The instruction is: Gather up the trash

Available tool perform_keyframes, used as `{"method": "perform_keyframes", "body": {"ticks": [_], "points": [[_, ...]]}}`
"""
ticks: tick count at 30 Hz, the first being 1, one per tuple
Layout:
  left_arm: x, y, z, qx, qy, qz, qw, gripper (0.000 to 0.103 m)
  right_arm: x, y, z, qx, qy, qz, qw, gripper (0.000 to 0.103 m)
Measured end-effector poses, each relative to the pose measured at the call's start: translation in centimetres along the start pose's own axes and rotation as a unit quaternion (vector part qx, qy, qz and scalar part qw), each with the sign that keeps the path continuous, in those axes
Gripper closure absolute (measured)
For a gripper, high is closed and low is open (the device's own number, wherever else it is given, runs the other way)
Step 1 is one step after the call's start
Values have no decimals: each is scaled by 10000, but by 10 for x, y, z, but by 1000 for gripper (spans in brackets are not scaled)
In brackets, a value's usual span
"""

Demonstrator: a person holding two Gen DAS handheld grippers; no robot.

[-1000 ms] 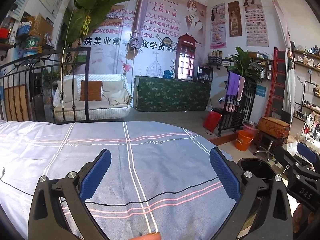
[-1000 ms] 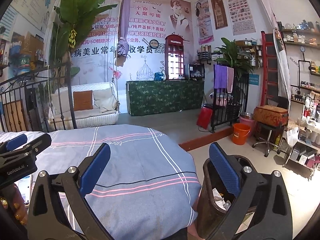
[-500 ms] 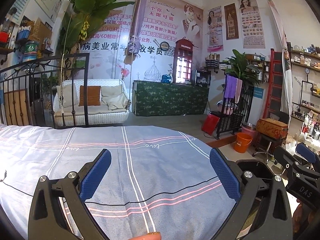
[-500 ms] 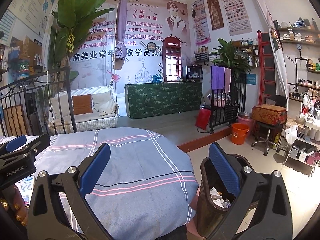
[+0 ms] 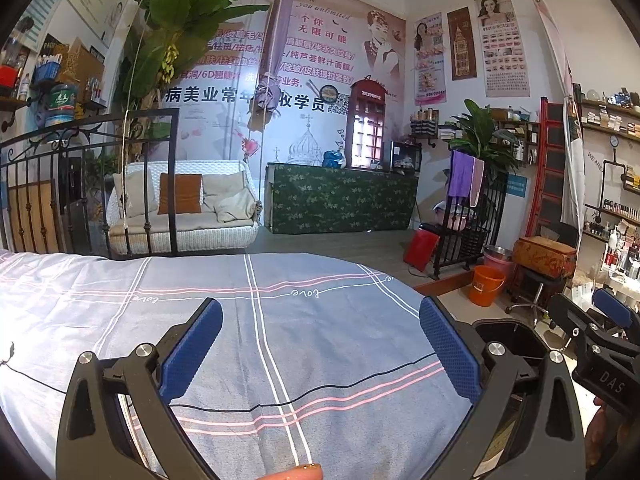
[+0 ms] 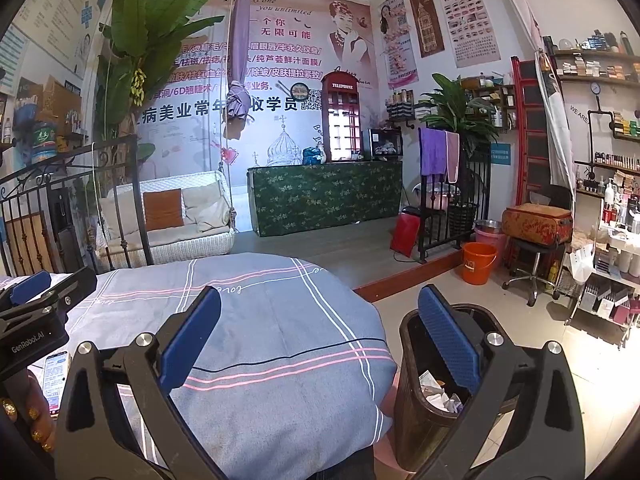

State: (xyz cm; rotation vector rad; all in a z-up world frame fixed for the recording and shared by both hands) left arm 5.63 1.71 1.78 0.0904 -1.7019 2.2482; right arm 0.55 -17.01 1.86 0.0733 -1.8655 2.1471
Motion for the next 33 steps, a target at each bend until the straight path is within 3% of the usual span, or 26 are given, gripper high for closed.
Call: {"method": "perform_keyframes", "body": {"ticks": [33], "points": [[-1, 0, 1, -15, 2, -25, 10000, 6, -4, 4, -1, -41, -4, -77, 10000, 6]]}}
Point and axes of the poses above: each gripper's, at about its wrist camera, not at the fingertips, and x roughly against the way its jaws point, z to its right, y to its underside, the point moved 1 cm from there along -x, roughly the way its jaws point, and after that the axes turned 13 degrees about x, right-handed, at the moved point
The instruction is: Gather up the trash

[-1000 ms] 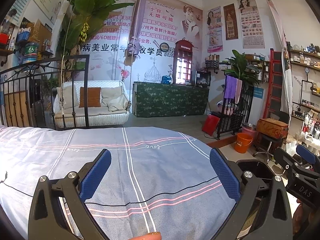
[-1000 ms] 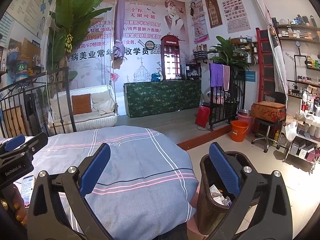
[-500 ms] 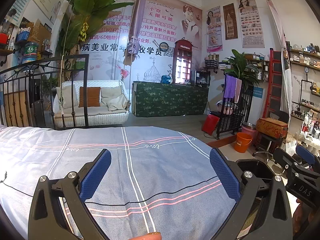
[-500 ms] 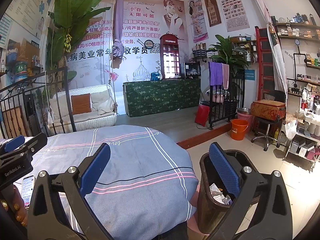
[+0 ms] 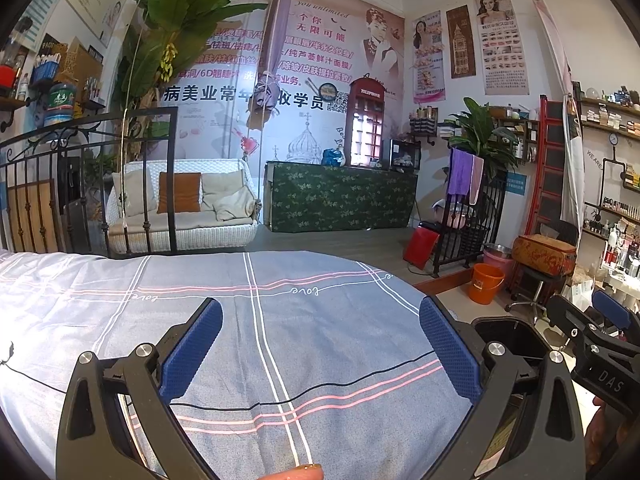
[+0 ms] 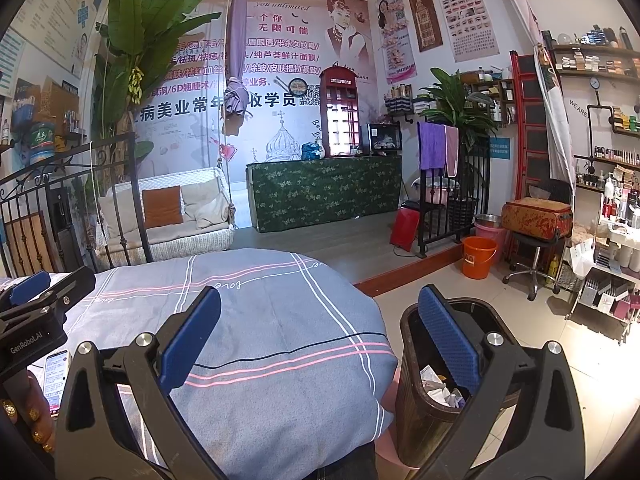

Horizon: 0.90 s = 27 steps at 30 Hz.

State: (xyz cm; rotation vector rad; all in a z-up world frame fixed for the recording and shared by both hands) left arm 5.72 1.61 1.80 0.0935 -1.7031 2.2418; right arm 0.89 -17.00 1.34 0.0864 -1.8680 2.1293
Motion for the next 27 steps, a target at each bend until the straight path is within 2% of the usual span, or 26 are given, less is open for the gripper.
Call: {"method": "perform_keyframes", "body": {"ticks": [27], "points": [[-1, 6, 4, -6, -11, -46, 10000, 6, -4, 5, -4, -13, -8, -43, 10000, 6]]}}
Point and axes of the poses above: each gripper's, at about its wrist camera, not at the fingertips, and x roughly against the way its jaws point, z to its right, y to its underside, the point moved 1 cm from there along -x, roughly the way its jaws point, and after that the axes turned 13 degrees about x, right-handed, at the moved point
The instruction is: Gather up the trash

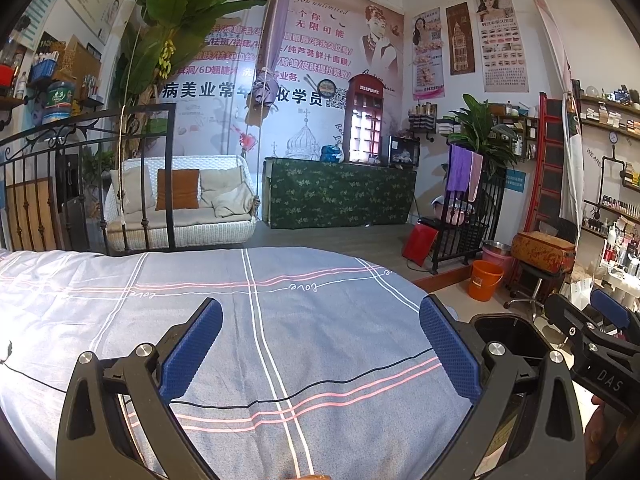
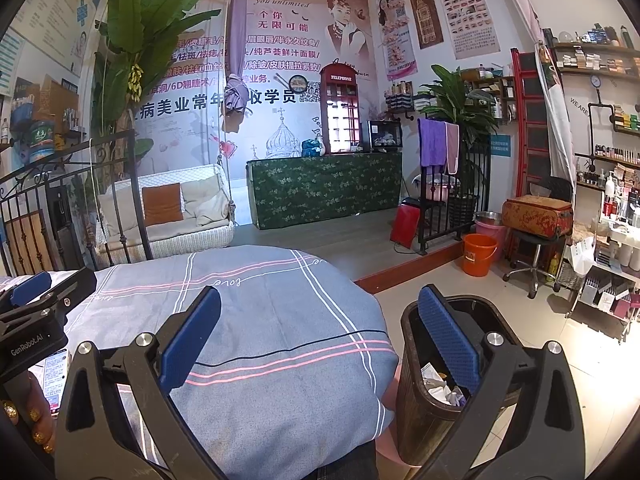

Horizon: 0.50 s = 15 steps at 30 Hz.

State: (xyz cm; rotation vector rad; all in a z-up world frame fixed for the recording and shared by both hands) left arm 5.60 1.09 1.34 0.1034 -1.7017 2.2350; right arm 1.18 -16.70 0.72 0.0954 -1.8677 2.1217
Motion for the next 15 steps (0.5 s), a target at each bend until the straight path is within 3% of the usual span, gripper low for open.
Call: {"method": "perform_keyframes", "body": {"ticks": [15], "points": [[-6, 9, 0, -5, -19, -97, 10000, 6, -6, 8, -3, -10, -47, -89, 9999, 6]]}}
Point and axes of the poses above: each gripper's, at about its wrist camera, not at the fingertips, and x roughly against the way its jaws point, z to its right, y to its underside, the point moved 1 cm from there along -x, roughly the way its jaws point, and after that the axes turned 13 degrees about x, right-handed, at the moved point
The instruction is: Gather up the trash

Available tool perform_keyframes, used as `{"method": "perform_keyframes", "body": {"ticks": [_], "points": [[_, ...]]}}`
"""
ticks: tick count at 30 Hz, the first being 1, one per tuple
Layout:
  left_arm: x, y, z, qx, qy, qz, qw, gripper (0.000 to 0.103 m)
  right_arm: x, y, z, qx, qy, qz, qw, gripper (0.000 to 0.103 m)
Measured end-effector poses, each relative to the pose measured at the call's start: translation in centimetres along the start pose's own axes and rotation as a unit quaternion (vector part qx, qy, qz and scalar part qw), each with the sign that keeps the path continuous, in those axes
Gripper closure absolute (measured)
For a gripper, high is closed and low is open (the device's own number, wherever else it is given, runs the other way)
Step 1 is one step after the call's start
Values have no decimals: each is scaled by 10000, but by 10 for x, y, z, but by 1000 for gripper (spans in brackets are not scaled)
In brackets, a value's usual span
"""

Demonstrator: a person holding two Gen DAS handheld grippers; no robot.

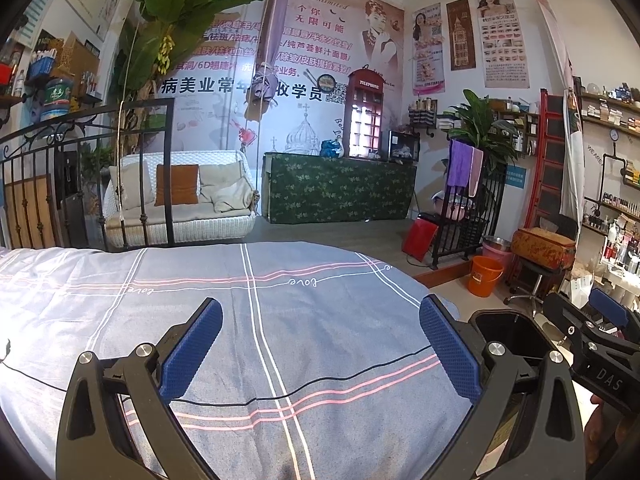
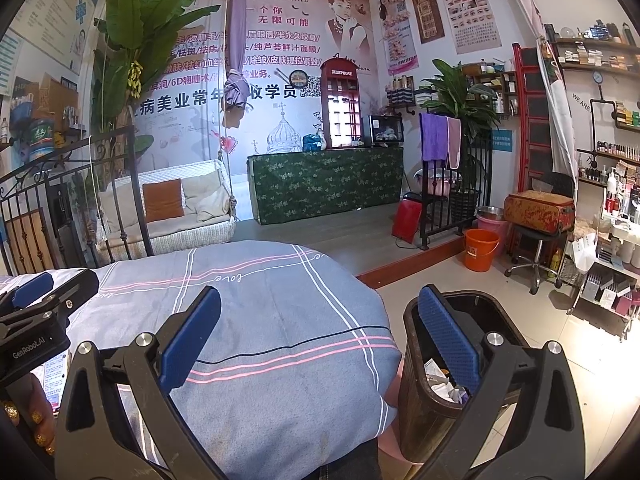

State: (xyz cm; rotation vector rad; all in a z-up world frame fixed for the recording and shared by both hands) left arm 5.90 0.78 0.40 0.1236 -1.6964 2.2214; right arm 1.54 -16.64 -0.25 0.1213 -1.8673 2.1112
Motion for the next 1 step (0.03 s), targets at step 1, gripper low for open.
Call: {"method": "perform_keyframes", "body": {"ticks": [1], "points": [[0, 0, 0, 5, -1, -8, 10000, 6, 0, 0, 0, 0, 0, -5, 10000, 6]]}}
Point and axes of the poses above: each gripper's, at about its wrist camera, not at the fingertips, and x roughly against the way its jaws point, z to its right, y to its underside, the point moved 1 cm from there along -x, roughly the way its jaws point, and after that the axes turned 13 degrees about x, right-handed, at the moved point
